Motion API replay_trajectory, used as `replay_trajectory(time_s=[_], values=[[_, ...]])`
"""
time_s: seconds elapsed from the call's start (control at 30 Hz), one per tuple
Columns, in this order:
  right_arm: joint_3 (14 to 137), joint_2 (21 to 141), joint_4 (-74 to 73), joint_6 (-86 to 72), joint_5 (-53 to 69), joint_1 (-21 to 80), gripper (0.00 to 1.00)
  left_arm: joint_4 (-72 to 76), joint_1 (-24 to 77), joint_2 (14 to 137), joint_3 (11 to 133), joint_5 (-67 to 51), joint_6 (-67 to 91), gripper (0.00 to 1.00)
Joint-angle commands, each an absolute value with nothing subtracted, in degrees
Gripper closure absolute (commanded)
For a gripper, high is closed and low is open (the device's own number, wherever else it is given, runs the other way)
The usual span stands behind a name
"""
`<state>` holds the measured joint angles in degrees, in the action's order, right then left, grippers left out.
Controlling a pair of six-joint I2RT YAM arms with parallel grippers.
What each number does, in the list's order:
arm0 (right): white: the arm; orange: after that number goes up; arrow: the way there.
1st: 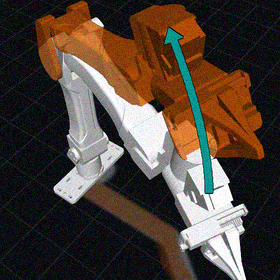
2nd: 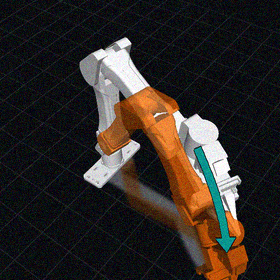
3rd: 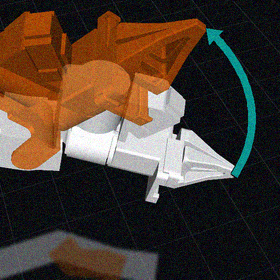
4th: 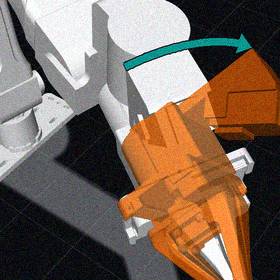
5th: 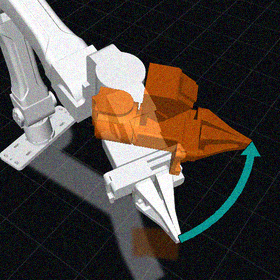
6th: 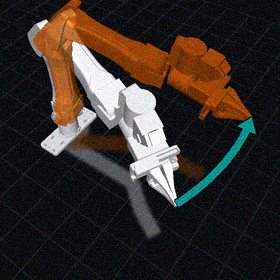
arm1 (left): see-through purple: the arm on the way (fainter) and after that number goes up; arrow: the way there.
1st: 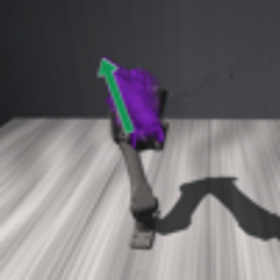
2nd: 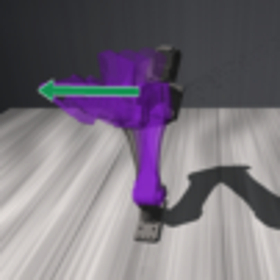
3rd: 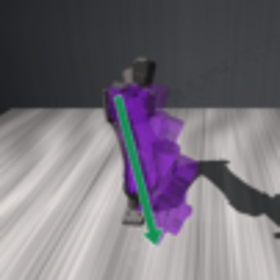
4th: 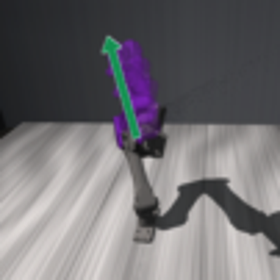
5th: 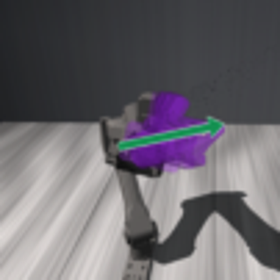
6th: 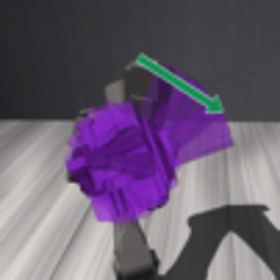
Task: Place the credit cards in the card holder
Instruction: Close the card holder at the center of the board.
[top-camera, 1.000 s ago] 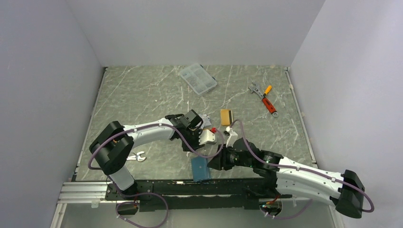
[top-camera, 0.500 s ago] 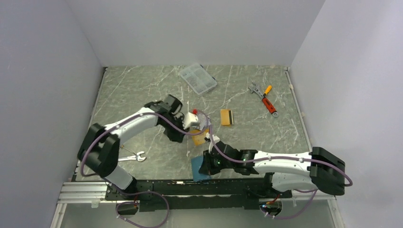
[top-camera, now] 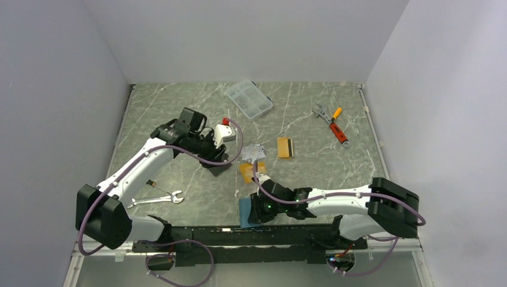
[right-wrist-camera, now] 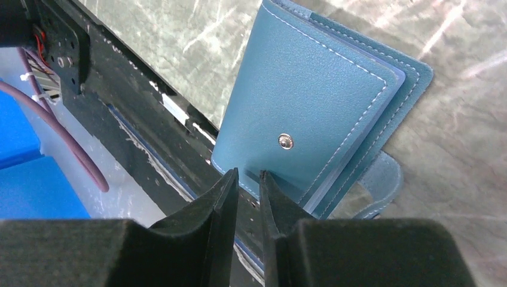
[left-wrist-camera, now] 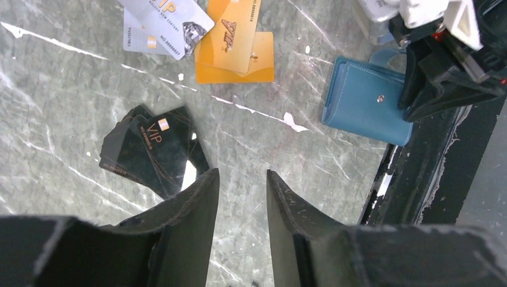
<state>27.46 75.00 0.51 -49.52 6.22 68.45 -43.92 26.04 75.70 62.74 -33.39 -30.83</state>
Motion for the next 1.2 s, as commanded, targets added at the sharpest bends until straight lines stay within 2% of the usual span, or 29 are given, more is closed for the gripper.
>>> replay_trajectory(time_s=[0.0, 0.2, 0.5, 0.7, 0.93, 1.03, 1.17], values=[[28.6, 80.6, -1.8, -47.7, 0.2, 67.2, 0.78, -47.8, 23.6, 74.4, 67.1, -35.7, -30.3, 0.58], [29.6, 82.5, -0.3, -46.4, 0.1, 62.5, 0.82, -49.1, 19.4, 74.5, 69.8, -36.9, -30.6, 0.55], [33.8, 81.2, -0.3, -42.6, 2.6, 57.1, 0.82, -47.8, 20.3, 73.1, 66.0, -39.1, -32.4, 0.51], [35.5, 77.7, -0.3, -43.6, 6.8, 56.2, 0.75, -44.8, 28.8, 71.4, 59.4, -36.9, -33.9, 0.51], [35.8, 71.9, -2.3, -46.3, 13.4, 52.4, 0.63, -42.0, 38.2, 70.3, 55.2, -35.3, -37.3, 0.51], [36.4, 68.9, -5.4, -46.9, 15.4, 50.5, 0.60, -40.7, 40.5, 70.0, 53.9, -34.5, -38.7, 0.48], [39.5, 65.4, -13.7, -46.6, 15.1, 48.1, 0.53, -41.9, 43.6, 71.7, 56.2, -32.4, -37.7, 0.39]])
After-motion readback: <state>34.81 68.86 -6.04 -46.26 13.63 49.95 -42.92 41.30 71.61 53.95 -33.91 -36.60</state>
